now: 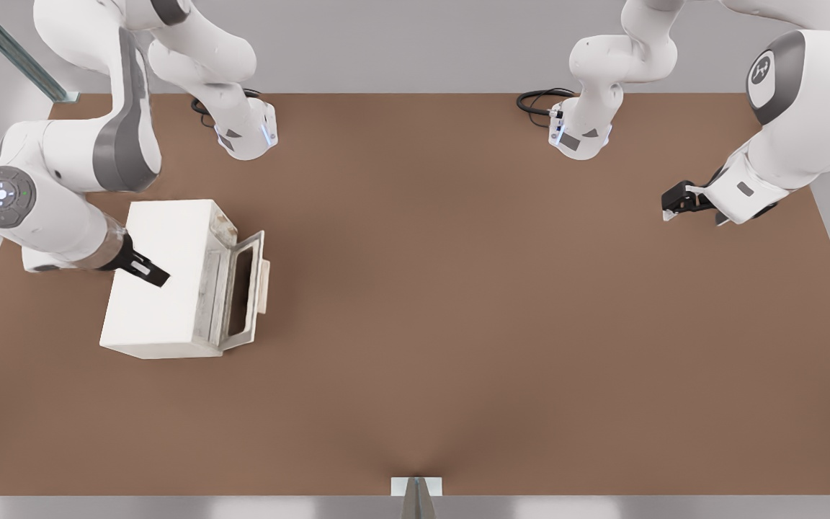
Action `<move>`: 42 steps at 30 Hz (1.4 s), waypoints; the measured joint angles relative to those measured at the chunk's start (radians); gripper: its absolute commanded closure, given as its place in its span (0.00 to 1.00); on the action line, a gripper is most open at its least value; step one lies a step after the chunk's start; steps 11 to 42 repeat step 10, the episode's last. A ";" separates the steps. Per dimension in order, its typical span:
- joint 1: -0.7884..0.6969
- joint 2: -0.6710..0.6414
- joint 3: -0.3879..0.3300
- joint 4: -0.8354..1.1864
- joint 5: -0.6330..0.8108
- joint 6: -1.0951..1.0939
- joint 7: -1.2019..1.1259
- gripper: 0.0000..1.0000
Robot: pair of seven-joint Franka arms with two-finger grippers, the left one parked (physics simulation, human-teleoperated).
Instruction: Keep left arm still and open the oven door with right arm
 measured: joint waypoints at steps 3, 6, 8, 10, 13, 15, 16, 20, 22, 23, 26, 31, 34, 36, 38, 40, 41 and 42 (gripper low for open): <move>-0.002 -0.029 0.000 -0.024 0.024 0.028 -0.087 0.00; -0.003 -0.037 0.001 -0.035 0.034 0.048 -0.160 0.00; -0.005 -0.039 0.000 -0.037 0.037 0.057 -0.203 0.00; -0.009 -0.039 0.000 -0.038 0.038 0.064 -0.241 0.00; -0.009 -0.039 0.000 -0.038 0.038 0.064 -0.241 0.00; -0.009 -0.039 0.000 -0.038 0.038 0.064 -0.241 0.00; -0.009 -0.039 0.000 -0.038 0.038 0.064 -0.241 0.00; -0.009 -0.039 0.000 -0.038 0.038 0.064 -0.241 0.00; -0.009 -0.039 0.000 -0.038 0.038 0.064 -0.241 0.00; -0.009 -0.039 0.000 -0.038 0.038 0.064 -0.241 0.00; -0.009 -0.039 0.000 -0.038 0.038 0.064 -0.241 0.00; -0.009 -0.039 0.000 -0.038 0.038 0.064 -0.241 0.00; -0.009 -0.039 0.000 -0.038 0.038 0.064 -0.241 0.00; -0.009 -0.039 0.000 -0.038 0.038 0.064 -0.241 0.00; -0.009 -0.039 0.000 -0.038 0.038 0.064 -0.241 0.00; -0.009 -0.039 0.000 -0.038 0.038 0.064 -0.241 0.00; -0.009 -0.039 0.000 -0.038 0.038 0.064 -0.241 0.00; -0.009 -0.039 0.000 -0.038 0.038 0.064 -0.241 0.00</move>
